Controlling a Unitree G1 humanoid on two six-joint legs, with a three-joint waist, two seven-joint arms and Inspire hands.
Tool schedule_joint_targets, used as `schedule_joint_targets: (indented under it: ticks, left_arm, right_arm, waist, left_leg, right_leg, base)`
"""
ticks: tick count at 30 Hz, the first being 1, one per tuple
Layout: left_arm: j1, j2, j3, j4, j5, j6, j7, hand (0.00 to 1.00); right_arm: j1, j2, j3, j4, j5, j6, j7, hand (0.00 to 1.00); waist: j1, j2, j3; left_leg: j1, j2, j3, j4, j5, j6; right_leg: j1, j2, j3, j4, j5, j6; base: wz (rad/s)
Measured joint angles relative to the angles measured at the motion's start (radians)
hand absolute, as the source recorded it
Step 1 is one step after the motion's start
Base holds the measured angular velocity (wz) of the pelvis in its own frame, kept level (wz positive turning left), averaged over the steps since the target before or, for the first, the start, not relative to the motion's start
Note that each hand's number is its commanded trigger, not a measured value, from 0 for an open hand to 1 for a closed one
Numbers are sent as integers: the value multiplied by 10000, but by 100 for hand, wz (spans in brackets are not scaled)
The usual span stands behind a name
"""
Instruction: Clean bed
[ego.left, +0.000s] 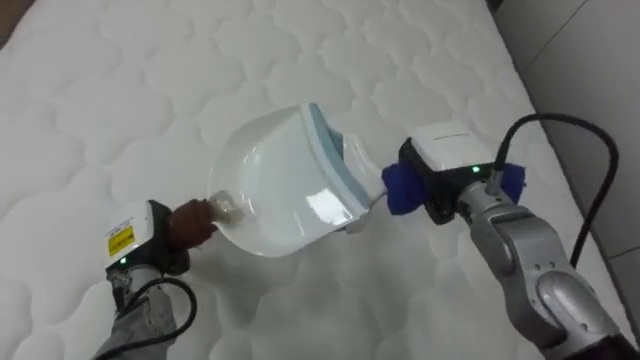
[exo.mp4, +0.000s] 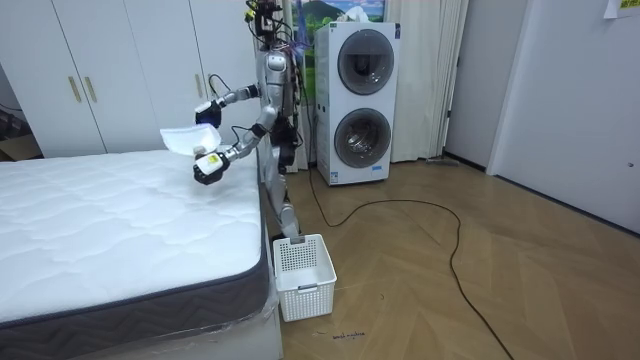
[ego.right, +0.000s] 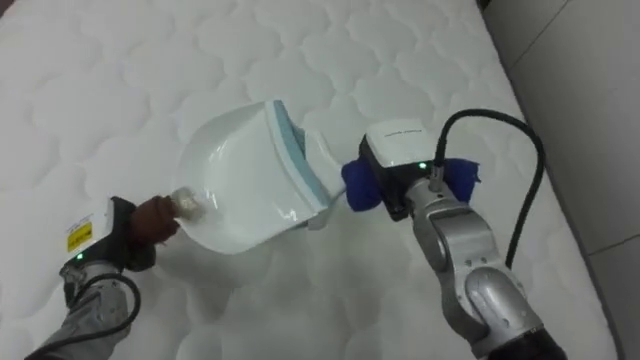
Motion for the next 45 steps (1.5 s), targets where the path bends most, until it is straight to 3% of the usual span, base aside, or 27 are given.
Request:
schedule_joint_targets:
  ticks: [3, 5, 10, 14, 16, 17, 18, 21, 24, 25, 27, 29, 33, 34, 35, 37, 38, 39, 40, 41, 44, 45]
  left_arm:
    - [645, -198, -24, -951, 7, -81, 12, 100]
    - [987, -303, -35, -986, 33, -239, 11, 100]
    - [1565, 49, 183, -1120, 186, -373, 20, 100]
    - [1998, 18, 937, -1593, 180, -482, 61, 100]
    - [2317, 42, 1179, -1977, 223, -599, 194, 100]
    - [2573, 50, 1312, -2223, 236, -680, 302, 100]
    - [2664, 41, 1360, -2300, 234, -700, 363, 100]
    - [3102, 30, 1528, -2684, 208, -728, 540, 100]
    - [3141, 11, 1549, -2735, 339, -916, 657, 100]
    - [3190, 4, 1561, -2735, 579, -1032, 673, 100]
    - [3270, -15, 1513, -2738, 729, -1153, 681, 100]
    - [3246, -72, 1519, -2736, 789, -1275, 688, 100]
    - [3236, -160, 1497, -2734, 789, -1439, 736, 100]
    - [3261, -232, 1486, -2731, 788, -1461, 791, 100]
    - [3273, -280, 1483, -2732, 778, -1497, 819, 100]
    - [3231, -307, 1499, -2730, 768, -1527, 824, 100]
    - [3143, -305, 1516, -2716, 775, -1530, 824, 100]
    - [3066, -305, 1518, -2710, 785, -1530, 824, 100]
    - [2919, -312, 1515, -2711, 783, -1537, 830, 100]
    - [2885, -323, 1464, -2711, 785, -1539, 830, 100]
    - [2934, -348, 1531, -2713, 778, -1540, 838, 100]
    - [2936, -344, 1570, -2713, 772, -1540, 855, 100]
  right_arm:
    - [1241, 383, -373, 117, 997, -364, -409, 100]
    - [1789, 568, -470, 990, 1940, -616, -788, 100]
    - [2159, 599, -1057, 2422, 3575, -885, -1401, 100]
    - [2184, 998, -2020, 3497, 4810, -1147, -2457, 100]
    - [2184, 1037, -2223, 3807, 5372, -1235, -2888, 49]
    - [2181, 1040, -2319, 3986, 5726, -1332, -3142, 5]
    - [2181, 1040, -2368, 4029, 5866, -1350, -3258, 0]
    - [2182, 1044, -2394, 4435, 6897, -1530, -3905, 0]
    - [2197, 1125, -2564, 4870, 7381, -1574, -4628, 0]
    - [2196, 1241, -2819, 5078, 7661, -1692, -4920, 0]
    - [2193, 1261, -3013, 5259, 8346, -1890, -5497, 0]
    - [2187, 1312, -3248, 5321, 9013, -2147, -6245, 0]
    - [2015, 1396, -3621, 5674, 9603, -2596, -7002, 0]
    - [2007, 1403, -3683, 5712, 9751, -2622, -7136, 0]
    - [1961, 1406, -3664, 5698, 9923, -2623, -7212, 0]
    - [1751, 1416, -3618, 5650, 10047, -2624, -7258, 0]
    - [1666, 1452, -3531, 5652, 10141, -2624, -7299, 0]
    - [1675, 1477, -3478, 5652, 10139, -2624, -7332, 0]
    - [1677, 1541, -3457, 5654, 10144, -2624, -7379, 0]
    - [1682, 1562, -3457, 5654, 10251, -2624, -7396, 0]
    - [1680, 1588, -3454, 5652, 10316, -2640, -7631, 0]
    - [1680, 1615, -3454, 5652, 10315, -2658, -7683, 0]
  waist:
    - [-289, 304, 0]
    - [-387, 595, -52]
    - [-505, 765, -66]
    - [-461, 846, -70]
    - [-448, 961, -71]
    - [-428, 1048, -113]
    - [-411, 1103, -116]
    - [-254, 1324, -140]
    - [-256, 1470, -127]
    - [-252, 1501, -114]
    - [-240, 1558, -116]
    - [-425, 1612, -102]
    - [-643, 1687, -72]
    - [-698, 1663, -48]
    - [-638, 1754, -54]
    - [-559, 1995, -5]
    - [-577, 2032, 3]
    - [-634, 1938, 5]
    - [-737, 1766, 12]
    - [-763, 1639, 2]
    - [-444, 1567, -30]
    - [-422, 1544, -49]
  left_leg:
    - [-19, -204, -624, -9, 56, 47]
    - [107, -375, -975, -165, 159, 92]
    - [195, -587, -1453, -504, 393, 92]
    - [183, -677, -1904, -490, 444, 26]
    - [195, -681, -2006, -478, 459, 9]
    - [200, -691, -2060, -490, 462, 2]
    - [201, -695, -2092, -494, 464, -1]
    - [156, -701, -2221, -521, 483, -34]
    - [-232, -784, -2669, -228, 515, -74]
    - [-370, -798, -2645, -105, 526, -87]
    - [-599, -708, -2095, 46, 594, -71]
    - [-1006, -400, -541, 205, 835, 84]
    - [-1179, -258, 798, 82, 1283, 360]
    - [-1276, -32, 1269, 423, 1225, 434]
    - [-1334, 330, 1839, 1388, 715, 415]
    - [-1277, 597, 1839, 1859, 61, 102]
    - [-1227, 324, 1543, 1585, -2, 258]
    - [-1196, 121, 1347, 1369, 106, 452]
    - [-1200, -208, 1115, 986, 307, 740]
    - [-1191, -419, 988, 766, 467, 849]
    - [-1072, -617, 908, 631, 514, 944]
    - [-1061, -665, 840, 599, 528, 965]
  right_leg:
    - [336, -134, -24, -134, -131, 213]
    - [542, -208, 23, -145, -182, 296]
    - [851, -333, -201, -441, -242, 390]
    - [1193, -318, -381, -891, -244, 392]
    - [1298, -312, -555, -932, -244, 392]
    - [1367, -304, -567, -1028, -244, 392]
    - [1387, -302, -574, -1054, -245, 391]
    - [1475, -296, -814, -1107, -247, 388]
    - [1534, -296, -1446, -1160, -278, 355]
    - [1613, -303, -1718, -1210, -336, 310]
    - [1679, -354, -2057, -1179, -468, 301]
    - [1757, -440, -2719, -1131, -663, 262]
    - [1767, -725, -3753, -1013, -971, 258]
    - [1838, -890, -4404, -918, -1111, 230]
    - [1878, -1043, -4897, -699, -1194, 331]
    - [1975, -1184, -5309, -254, -1334, 570]
    - [1935, -1233, -5298, 59, -1412, 685]
    - [1897, -1301, -5286, 146, -1414, 732]
    - [1736, -1386, -5063, 241, -1410, 794]
    - [1584, -1382, -4640, 237, -1409, 794]
    - [1444, -1377, -3829, 389, -1397, 805]
    - [1459, -1382, -3798, 387, -1395, 808]
  base:
    - [65]
    - [54]
    - [33]
    - [31]
    - [26]
    - [20]
    - [13]
    - [19]
    - [62]
    - [76]
    - [84]
    - [115]
    - [111]
    - [74]
    - [59]
    - [18]
    - [31]
    - [61]
    - [74]
    - [65]
    - [14]
    - [25]
